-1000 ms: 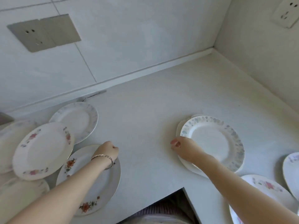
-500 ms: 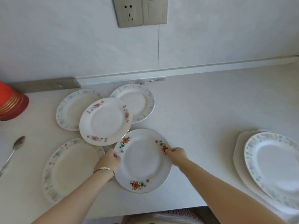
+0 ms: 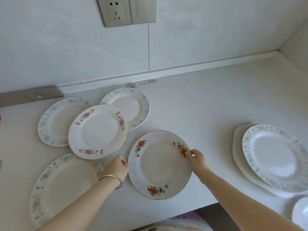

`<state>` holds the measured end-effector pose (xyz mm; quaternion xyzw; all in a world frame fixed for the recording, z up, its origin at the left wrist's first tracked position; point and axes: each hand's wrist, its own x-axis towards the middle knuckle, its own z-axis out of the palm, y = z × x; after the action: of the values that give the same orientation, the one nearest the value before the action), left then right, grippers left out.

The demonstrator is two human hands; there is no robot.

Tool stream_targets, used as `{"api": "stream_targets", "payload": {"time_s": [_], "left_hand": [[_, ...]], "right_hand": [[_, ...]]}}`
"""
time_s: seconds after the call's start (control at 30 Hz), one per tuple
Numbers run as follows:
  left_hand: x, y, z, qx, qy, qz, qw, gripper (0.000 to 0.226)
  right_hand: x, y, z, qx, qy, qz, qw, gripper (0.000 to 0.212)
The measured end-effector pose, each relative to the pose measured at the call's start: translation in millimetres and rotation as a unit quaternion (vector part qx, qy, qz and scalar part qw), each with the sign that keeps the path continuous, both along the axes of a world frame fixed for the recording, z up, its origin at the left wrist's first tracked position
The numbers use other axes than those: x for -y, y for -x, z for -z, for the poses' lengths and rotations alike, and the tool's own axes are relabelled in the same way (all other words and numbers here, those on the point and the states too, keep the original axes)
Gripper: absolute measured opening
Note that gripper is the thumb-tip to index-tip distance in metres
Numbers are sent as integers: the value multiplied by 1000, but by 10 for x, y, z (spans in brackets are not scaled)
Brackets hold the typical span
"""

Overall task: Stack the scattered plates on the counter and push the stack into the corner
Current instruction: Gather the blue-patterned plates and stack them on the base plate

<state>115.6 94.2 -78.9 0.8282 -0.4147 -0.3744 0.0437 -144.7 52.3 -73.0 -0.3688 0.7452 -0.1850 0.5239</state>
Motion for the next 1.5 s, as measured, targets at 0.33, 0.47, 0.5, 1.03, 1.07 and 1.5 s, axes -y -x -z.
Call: {"api": "stream_targets", "payload": {"time_s": [0.33, 0.47, 0.5, 1.03, 1.07, 1.5], "left_hand": [[452, 1033, -50, 10, 25, 77, 997, 21], [578, 1545, -59, 13, 23, 120, 992, 21], [609, 1660, -61, 12, 24, 127, 992, 21], [807, 2344, -132, 14, 13, 163, 986, 20], [816, 2336, -137, 11, 14, 160, 987, 20], [800, 2224, -114, 13, 24, 146, 989, 22]], "right_hand": [[17, 1488, -643, -67, 174, 181, 966, 19], [-122, 2281, -747, -94, 191, 291, 933, 17], [-174, 2461, -749, -101, 192, 315, 924, 18], [-554, 3214, -192, -68, 111, 446, 886, 18], [-537, 3198, -186, -99, 114, 431, 890, 20], [-512, 3094, -50, -208, 59, 351, 911, 40]]}}
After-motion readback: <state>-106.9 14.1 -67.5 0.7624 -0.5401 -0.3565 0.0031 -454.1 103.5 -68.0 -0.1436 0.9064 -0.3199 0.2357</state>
